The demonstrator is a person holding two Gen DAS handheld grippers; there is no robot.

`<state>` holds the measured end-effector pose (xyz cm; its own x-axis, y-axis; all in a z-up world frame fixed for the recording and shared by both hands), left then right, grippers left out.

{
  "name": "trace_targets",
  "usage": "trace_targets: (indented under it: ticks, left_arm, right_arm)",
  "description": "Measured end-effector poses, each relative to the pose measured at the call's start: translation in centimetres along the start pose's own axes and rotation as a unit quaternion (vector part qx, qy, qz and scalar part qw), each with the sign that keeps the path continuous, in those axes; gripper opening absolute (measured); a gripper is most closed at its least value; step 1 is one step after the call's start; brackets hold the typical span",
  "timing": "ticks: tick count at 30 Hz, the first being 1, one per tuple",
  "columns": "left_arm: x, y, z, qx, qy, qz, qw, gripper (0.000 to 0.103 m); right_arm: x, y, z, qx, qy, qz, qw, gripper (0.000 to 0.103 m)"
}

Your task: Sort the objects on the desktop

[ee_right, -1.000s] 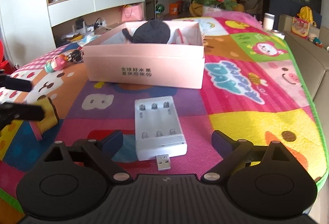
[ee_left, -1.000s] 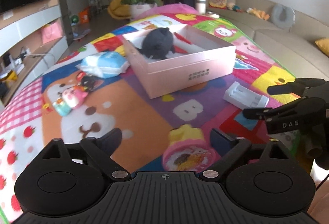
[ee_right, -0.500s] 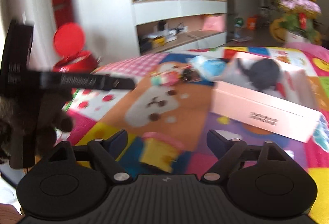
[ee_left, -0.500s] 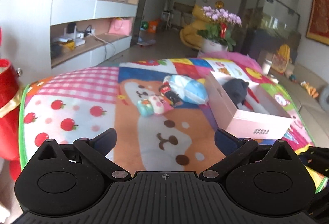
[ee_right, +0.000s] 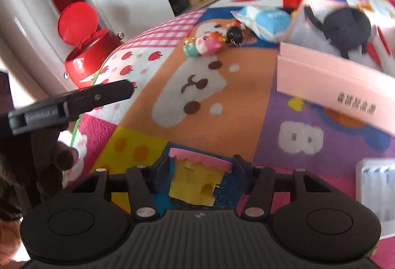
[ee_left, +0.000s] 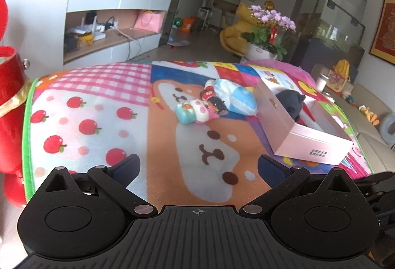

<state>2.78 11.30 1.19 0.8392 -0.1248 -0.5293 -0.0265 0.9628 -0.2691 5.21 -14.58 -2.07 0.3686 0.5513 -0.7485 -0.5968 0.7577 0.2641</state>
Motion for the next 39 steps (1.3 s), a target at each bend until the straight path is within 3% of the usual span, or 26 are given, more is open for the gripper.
trace_targets:
  ticks: [3, 6, 13, 16, 18, 20, 26, 34, 38, 39]
  left_arm:
    - [0.3, -0.1, -0.1, 0.001, 0.002, -0.002, 1.0, 0.103]
    - [0.8, -0.3, -0.4, 0.004, 0.009, -0.001, 1.0, 0.103]
    - [0.8, -1.3, -0.8, 0.023, 0.012, -0.006, 0.9997, 0.103]
    - [1.0, -1.8, -1.0, 0.026, 0.017, -0.014, 0.9994, 0.103]
    - [1.2, -2.5, -1.2, 0.031, 0.018, -0.026, 0.999, 0.103]
    - [1.2, -3.4, -1.4, 0.037, 0.019, -0.047, 0.998, 0.103]
    - [1.5, -8.0, -3.1, 0.09, 0.035, -0.13, 0.9868, 0.103]
    - [3.5, -14.3, -6.8, 0.192, 0.063, -0.152, 0.9675, 0.103]
    - [4.2, -15.3, -7.1, 0.21, 0.054, -0.143, 0.9657, 0.102]
    - [4.5, -15.4, -7.1, 0.212, 0.052, -0.139, 0.966, 0.098]
  right_arm:
    - [-1.1, 0.0, 0.4, -0.032, -0.058, -0.046, 0.997, 0.051]
    - [-1.4, 0.2, 0.2, -0.097, -0.13, -0.123, 0.979, 0.051]
    - [-0.9, 0.4, -1.6, -0.149, -0.132, -0.151, 0.968, 0.052]
    - [-1.6, 0.7, -2.7, -0.159, -0.116, -0.143, 0.97, 0.053]
    - [-2.3, 0.5, -3.5, -0.157, -0.109, -0.138, 0.972, 0.06]
    - [-3.3, 0.2, -4.1, -0.145, -0.114, -0.141, 0.973, 0.075]
    - [-7.8, -2.6, -5.3, -0.093, -0.148, -0.172, 0.97, 0.09]
    - [-10.3, -8.2, -7.9, -0.005, -0.14, -0.247, 0.959, 0.092]
    - [-10.2, -9.0, -8.6, 0.008, -0.14, -0.257, 0.956, 0.092]
    - [-10.0, -9.0, -8.6, 0.008, -0.14, -0.257, 0.956, 0.092]
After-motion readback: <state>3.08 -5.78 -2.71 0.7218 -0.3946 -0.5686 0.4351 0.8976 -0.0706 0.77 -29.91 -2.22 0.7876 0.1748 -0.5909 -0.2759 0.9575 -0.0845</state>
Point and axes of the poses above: each gripper's, at about its wrist camera, not at the fingertips, and x roughly the way its jaws point, y to its left, z to its top, the point moved 5 cm from there along x, roughly the way its jaws point
